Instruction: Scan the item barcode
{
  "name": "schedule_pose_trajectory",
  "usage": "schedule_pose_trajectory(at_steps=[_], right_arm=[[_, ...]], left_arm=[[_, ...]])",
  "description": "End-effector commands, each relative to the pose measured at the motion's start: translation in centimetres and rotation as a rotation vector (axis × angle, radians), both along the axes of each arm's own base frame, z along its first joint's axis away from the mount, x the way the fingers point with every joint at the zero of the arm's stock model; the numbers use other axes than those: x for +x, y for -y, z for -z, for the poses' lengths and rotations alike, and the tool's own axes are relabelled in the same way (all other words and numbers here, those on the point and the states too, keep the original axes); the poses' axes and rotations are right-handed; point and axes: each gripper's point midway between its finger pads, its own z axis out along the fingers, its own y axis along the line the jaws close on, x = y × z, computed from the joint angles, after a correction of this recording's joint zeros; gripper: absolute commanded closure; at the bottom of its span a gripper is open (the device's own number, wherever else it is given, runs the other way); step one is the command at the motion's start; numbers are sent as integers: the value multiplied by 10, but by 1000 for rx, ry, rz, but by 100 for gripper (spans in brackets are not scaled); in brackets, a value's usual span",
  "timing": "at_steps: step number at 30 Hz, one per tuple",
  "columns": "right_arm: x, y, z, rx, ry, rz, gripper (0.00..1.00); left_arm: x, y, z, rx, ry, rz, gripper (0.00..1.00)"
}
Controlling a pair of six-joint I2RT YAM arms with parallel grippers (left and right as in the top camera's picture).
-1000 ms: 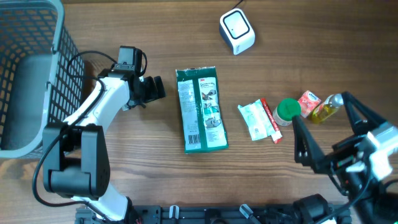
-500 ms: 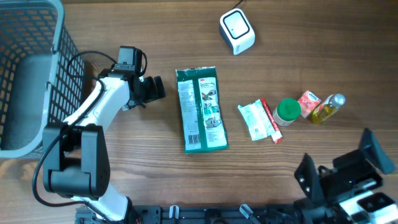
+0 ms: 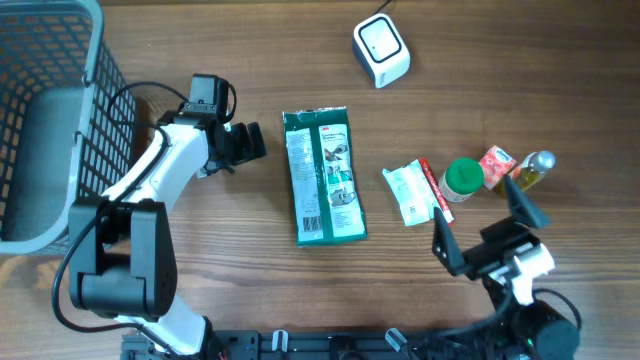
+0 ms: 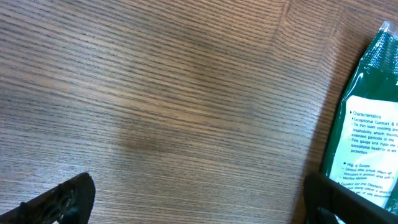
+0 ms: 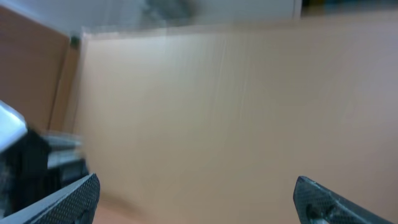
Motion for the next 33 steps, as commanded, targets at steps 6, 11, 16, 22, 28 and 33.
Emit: schedule_pose_trajectory(at_steps=[6,11,16,22,28,33], right_arm=[[31,5,70,-21,-315,53,0],[42,19,116,-43,-503,144,0],[45,28,124,-41,-534,187,0],[46,33,124,-36,-534,206,0],[46,33,124,-36,-535,206,0],[46,33,124,-36,-535,206,0]], left_arm=[[6,-2,-9,8,28,-2,0],[6,-2,-9,8,28,-1,0],[6,-2,-9,8,28,-2,0],[6,-2,-9,8,28,-2,0],[6,-2,-9,8,28,-2,0],[6,-2,-9,8,28,-1,0]])
